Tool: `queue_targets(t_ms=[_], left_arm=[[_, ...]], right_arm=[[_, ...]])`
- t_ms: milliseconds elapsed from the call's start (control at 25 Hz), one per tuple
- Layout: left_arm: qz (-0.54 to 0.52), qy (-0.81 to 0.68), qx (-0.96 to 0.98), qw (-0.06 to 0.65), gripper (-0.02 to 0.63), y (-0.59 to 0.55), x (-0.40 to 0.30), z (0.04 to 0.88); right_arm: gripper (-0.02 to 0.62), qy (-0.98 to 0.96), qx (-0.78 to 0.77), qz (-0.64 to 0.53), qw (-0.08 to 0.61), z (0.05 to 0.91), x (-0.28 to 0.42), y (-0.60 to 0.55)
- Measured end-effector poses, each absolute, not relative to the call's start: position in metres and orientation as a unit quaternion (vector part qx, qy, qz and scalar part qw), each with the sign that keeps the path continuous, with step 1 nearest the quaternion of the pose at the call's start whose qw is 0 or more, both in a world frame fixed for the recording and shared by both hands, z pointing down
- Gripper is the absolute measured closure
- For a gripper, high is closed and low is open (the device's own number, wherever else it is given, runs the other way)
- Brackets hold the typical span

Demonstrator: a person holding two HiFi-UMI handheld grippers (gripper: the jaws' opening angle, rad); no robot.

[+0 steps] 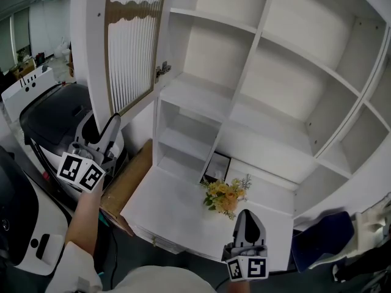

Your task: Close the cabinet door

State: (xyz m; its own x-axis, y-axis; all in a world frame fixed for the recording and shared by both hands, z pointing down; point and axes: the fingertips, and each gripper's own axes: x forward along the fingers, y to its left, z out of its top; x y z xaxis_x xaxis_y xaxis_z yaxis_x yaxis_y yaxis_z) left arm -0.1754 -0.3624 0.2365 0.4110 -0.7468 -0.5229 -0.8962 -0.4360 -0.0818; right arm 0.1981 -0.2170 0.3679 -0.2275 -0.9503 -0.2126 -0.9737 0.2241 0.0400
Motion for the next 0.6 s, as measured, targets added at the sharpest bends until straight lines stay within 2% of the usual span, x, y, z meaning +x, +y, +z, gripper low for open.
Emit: queue_targets(t_ms=[280, 440, 600], left_arm=[[0.216, 0.499, -0.821, 0.176, 0.404, -0.36, -0.174, 0.237], [0.217, 0.502, -0.817, 0.183, 0.487, -0.358, -0.171, 0.236], [0.215, 0.501, -0.815, 0.194, 0.516, -0.354, -0.162, 0.236]], right_arm=[[0.597, 0.781, -0.615, 0.083, 0.068, 0.369, 0.195, -0.216], [0.597, 0.782, -0.614, 0.084, 0.065, 0.368, 0.193, -0.216], [0.597, 0.781, -0.615, 0.084, 0.063, 0.367, 0.194, -0.216]])
